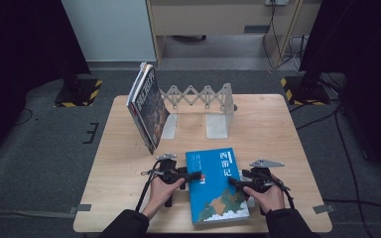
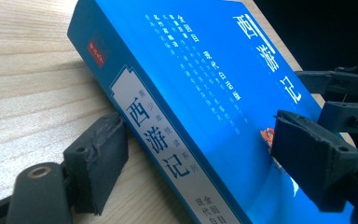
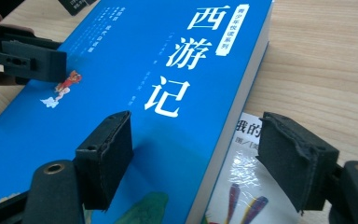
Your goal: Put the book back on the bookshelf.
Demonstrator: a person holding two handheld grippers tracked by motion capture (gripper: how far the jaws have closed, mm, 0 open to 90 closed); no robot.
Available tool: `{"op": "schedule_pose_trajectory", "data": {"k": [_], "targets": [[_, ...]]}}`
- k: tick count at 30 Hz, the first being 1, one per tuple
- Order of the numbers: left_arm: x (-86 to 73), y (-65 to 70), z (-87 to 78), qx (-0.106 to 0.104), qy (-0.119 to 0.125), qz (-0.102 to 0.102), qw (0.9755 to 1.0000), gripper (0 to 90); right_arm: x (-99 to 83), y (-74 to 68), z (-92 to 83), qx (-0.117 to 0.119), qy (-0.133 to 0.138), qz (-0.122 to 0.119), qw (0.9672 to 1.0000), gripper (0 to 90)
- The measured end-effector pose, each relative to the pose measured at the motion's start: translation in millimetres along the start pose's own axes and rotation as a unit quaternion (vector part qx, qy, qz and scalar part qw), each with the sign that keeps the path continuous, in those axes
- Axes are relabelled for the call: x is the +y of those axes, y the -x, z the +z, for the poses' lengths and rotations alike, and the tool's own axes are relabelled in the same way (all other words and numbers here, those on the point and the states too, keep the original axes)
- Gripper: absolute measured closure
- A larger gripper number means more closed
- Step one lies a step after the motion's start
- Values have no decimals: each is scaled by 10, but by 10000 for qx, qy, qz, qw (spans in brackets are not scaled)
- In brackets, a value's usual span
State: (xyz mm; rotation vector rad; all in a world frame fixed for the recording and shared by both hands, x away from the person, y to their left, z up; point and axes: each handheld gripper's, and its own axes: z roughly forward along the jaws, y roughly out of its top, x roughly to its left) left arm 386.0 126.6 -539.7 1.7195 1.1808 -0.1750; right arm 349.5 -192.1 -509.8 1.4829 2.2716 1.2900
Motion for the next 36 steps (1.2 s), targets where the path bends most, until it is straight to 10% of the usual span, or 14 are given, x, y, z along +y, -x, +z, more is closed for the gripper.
{"op": "schedule_pose_trajectory", "data": {"k": [23, 36], "targets": [[9, -86, 29, -478, -58, -596, 9971, 301, -55, 16, 75, 363, 66, 435, 9984, 278], [106, 34, -45, -684, 71, -390, 9969, 433, -51, 51, 71, 473, 35, 460, 9978, 271]]}}
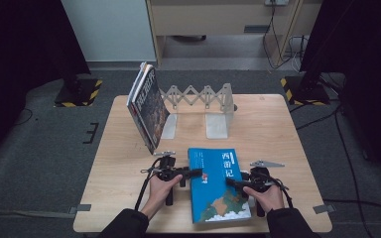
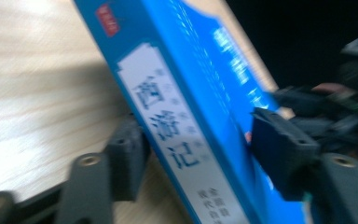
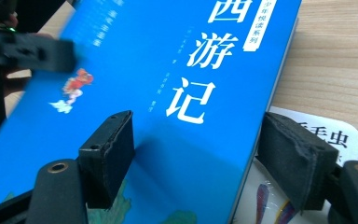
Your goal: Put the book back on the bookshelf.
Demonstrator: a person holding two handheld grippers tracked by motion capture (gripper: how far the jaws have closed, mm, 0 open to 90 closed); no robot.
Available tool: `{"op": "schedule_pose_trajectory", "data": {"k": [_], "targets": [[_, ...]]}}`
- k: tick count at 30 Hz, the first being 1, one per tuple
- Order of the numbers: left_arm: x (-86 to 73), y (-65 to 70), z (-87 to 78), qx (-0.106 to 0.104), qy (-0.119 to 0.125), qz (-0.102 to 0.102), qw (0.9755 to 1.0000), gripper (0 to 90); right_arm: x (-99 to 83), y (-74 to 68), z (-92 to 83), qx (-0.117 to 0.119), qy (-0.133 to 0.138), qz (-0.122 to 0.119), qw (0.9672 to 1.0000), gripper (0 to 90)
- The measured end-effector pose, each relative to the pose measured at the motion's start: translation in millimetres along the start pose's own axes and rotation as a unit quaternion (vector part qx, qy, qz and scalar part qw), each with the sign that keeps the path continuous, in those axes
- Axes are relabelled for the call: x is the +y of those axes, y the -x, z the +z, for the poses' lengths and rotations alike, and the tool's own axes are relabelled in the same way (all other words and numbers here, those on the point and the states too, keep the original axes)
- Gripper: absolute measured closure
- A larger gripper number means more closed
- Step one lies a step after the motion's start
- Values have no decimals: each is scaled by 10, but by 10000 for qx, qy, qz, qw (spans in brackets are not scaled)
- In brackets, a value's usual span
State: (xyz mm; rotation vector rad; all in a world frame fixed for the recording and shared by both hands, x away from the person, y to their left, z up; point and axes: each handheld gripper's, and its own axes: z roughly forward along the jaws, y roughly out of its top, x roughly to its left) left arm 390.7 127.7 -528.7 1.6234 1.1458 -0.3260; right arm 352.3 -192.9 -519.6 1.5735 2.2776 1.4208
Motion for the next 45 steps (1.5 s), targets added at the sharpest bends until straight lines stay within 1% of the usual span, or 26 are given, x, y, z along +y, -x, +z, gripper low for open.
{"op": "schedule_pose_trajectory", "data": {"k": [1, 2, 4, 9, 10, 11, 12, 13, 17, 18, 24, 25, 27, 30, 31, 32, 34, 37, 42, 43, 45], "targets": [[35, 62, -13, -62, -3, 135, 9999, 444, 0, 9, -2, 33, 10, 14, 10000, 271], [35, 62, -13, -62, -3, 135, 9999, 443, 0, 9, -2, 33, 10, 14, 10000, 271], [61, 118, -3, 14, -69, 301, 9995, 442, 3, 16, -8, 66, -8, 38, 10000, 271], [75, 109, 17, 2, -153, 276, 9995, 442, 9, 14, -8, 73, -36, 2, 10000, 272], [75, 109, 17, 2, -153, 276, 9995, 442, 11, 19, -5, 77, -31, -38, 10000, 272], [84, 124, 47, -21, -219, 309, 9993, 442, 13, 13, -2, 82, -33, -17, 10000, 273], [86, 138, 67, -25, -222, 318, 9992, 443, 16, 13, 3, 98, -38, -70, 9999, 274], [90, 143, 82, -20, -254, 370, 9990, 444, 18, 6, 8, 105, -39, -96, 9999, 274], [87, 144, 102, 69, -367, 370, 9986, 441, 18, -7, 18, 107, -30, -151, 9998, 275], [88, 144, 102, 77, -379, 357, 9986, 441, 19, -6, 20, 99, -42, -212, 9997, 276], [81, 154, 117, 116, -377, 364, 9986, 441, 27, -8, 29, 130, -55, -262, 9996, 276], [81, 156, 133, 138, -401, 314, 9986, 441, 30, -9, 31, 131, -67, -274, 9995, 276], [81, 161, 149, 160, -417, 298, 9986, 439, 36, -24, 37, 134, -79, -238, 9996, 276], [83, 163, 146, 158, -429, 288, 9985, 444, 40, -20, 40, 146, -82, -273, 9995, 277], [84, 164, 141, 153, -438, 255, 9986, 444, 40, -20, 40, 146, -82, -273, 9995, 277], [87, 161, 122, 113, -432, 177, 9988, 461, 43, -21, 41, 154, -94, -328, 9993, 276], [88, 162, 114, 100, -422, 163, 9989, 478, 48, -23, 42, 172, -99, -295, 9994, 277], [88, 191, 96, 134, -422, 138, 9989, 487, 47, -21, 41, 203, -102, -319, 9992, 276], [96, 233, 79, 184, -432, 159, 9988, 496, 47, -14, 40, 244, -94, -342, 9991, 274], [104, 253, 72, 203, -436, 203, 9986, 498, 47, -14, 36, 266, -88, -328, 9991, 274], [109, 266, 69, 205, -436, 203, 9986, 502, 47, -12, 33, 281, -77, -296, 9991, 273]]}}
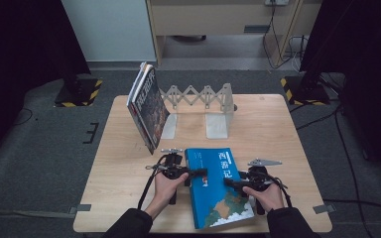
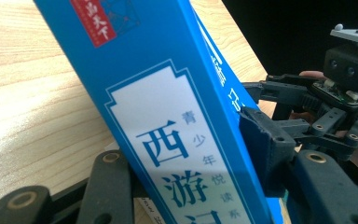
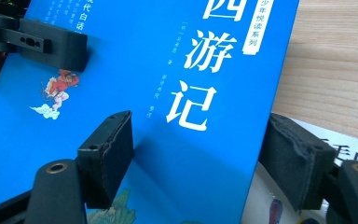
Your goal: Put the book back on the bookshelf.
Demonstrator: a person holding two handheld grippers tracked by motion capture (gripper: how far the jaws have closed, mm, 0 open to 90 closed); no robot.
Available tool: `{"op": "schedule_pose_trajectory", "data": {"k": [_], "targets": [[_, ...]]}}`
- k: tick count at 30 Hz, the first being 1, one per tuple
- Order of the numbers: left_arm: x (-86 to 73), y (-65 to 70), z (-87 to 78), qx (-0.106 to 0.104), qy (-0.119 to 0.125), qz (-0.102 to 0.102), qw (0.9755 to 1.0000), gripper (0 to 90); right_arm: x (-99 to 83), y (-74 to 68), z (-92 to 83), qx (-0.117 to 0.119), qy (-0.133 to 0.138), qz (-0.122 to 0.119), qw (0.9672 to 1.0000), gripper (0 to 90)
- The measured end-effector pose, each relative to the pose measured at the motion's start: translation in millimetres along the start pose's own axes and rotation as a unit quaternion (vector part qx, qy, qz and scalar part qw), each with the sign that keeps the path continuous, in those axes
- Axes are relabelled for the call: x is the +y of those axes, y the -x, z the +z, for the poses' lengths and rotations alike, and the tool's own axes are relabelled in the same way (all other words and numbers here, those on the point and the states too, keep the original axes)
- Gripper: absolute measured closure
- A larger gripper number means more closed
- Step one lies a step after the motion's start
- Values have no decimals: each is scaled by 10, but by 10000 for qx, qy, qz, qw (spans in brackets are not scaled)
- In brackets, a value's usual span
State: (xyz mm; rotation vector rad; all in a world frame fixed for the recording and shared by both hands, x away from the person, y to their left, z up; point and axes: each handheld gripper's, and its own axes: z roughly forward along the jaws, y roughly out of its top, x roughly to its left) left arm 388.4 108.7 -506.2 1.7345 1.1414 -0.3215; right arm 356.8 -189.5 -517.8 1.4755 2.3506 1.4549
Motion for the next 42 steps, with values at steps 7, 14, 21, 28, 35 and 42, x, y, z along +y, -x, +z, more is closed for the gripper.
{"op": "schedule_pose_trajectory", "data": {"k": [7, 14, 21, 28, 35, 42], "targets": [[23, 40, -26, -32, 4, 5, 10000, 516, 9, 18, -3, 46, 68, -11, 10000, 274], [98, 112, -97, -132, 49, 149, 9998, 548, 38, 38, -5, 201, 208, 50, 9996, 225], [152, 173, -153, -230, 142, 254, 9993, 576, 85, 39, -25, 308, 378, 2, 9988, 203], [223, 252, -161, -319, 200, 434, 9983, 592, 131, 71, -41, 377, 549, 40, 9978, 165], [253, 287, -159, -371, 246, 490, 9978, 601, 145, 89, -60, 513, 638, 117, 9966, 173], [270, 279, -154, -388, 267, 469, 9978, 602, 158, 102, -44, 577, 596, 218, 9963, 200]]}}
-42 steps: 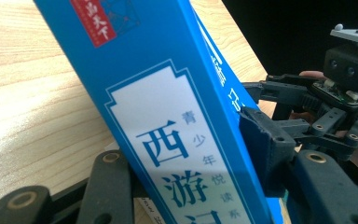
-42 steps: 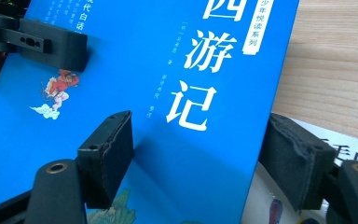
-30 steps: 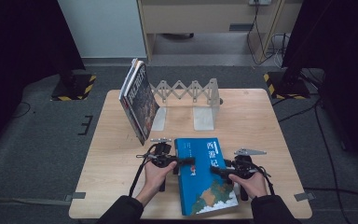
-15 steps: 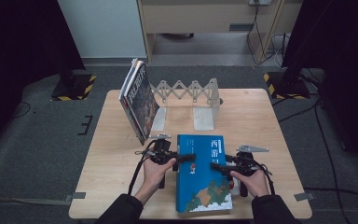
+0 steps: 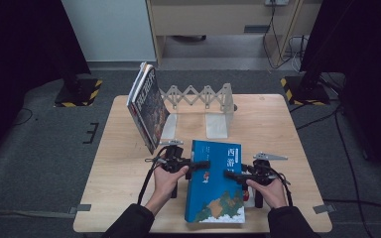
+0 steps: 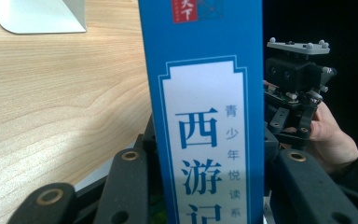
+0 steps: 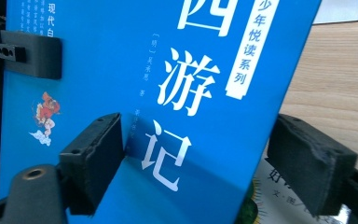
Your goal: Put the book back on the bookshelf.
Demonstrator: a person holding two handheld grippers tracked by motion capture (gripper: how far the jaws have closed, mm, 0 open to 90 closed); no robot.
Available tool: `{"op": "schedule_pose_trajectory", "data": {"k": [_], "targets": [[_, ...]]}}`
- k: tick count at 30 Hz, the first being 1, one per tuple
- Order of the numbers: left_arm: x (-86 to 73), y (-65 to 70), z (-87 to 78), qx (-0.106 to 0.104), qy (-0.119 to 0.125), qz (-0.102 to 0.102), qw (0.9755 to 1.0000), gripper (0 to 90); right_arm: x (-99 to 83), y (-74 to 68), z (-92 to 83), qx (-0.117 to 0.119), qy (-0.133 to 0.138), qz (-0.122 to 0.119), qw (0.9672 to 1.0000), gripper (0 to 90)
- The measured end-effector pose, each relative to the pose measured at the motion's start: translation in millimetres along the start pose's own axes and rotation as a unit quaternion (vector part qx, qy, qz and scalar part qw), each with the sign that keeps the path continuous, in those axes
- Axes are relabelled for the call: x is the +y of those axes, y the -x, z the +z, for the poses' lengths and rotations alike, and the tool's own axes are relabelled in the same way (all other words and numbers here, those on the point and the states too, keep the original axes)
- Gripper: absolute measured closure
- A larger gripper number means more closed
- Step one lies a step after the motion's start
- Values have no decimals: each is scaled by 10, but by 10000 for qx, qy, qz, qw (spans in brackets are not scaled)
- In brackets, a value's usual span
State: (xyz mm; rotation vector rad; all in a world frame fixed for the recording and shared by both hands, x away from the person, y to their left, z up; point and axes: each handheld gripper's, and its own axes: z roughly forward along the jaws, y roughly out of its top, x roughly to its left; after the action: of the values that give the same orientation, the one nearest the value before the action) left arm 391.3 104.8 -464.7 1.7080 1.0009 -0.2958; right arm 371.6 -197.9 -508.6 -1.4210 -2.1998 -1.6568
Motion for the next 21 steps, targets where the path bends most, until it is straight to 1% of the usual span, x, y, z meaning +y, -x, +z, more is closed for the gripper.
{"op": "schedule_pose_trajectory", "data": {"k": [1, 4, 6, 9, 13, 15, 16, 17, 19, 21], "targets": [[10, 5, 0, -5, 28, 11, 10000, 604, 12, -2, -8, -11, -22, 15, 10000, 208], [64, 44, -10, -16, 119, 130, 9998, 607, 65, -8, -39, -35, -11, -63, 10000, 231], [109, 74, -18, -20, 211, 271, 9994, 609, 104, -17, -62, -55, 74, -146, 9999, 245], [163, 110, -24, -31, 311, 428, 9986, 610, 153, -27, -103, -73, 225, -254, 9994, 268], [219, 137, -25, -23, 385, 543, 9978, 610, 236, -55, -144, -181, 227, -432, 9986, 284], [227, 137, -29, -41, 429, 562, 9975, 610, 274, -74, -169, -230, 274, -551, 9978, 297], [232, 136, -33, -59, 470, 584, 9972, 610, 274, -74, -169, -230, 274, -551, 9978, 297], [224, 140, -39, -48, 515, 651, 9965, 609, 295, -89, -190, -261, 348, -631, 9971, 315], [215, 143, -41, -40, 513, 690, 9963, 608, 294, -90, -192, -279, 382, -676, 9966, 316], [196, 152, -39, -6, 505, 779, 9957, 606, 274, -96, -187, -312, 404, -743, 9959, 322]]}}
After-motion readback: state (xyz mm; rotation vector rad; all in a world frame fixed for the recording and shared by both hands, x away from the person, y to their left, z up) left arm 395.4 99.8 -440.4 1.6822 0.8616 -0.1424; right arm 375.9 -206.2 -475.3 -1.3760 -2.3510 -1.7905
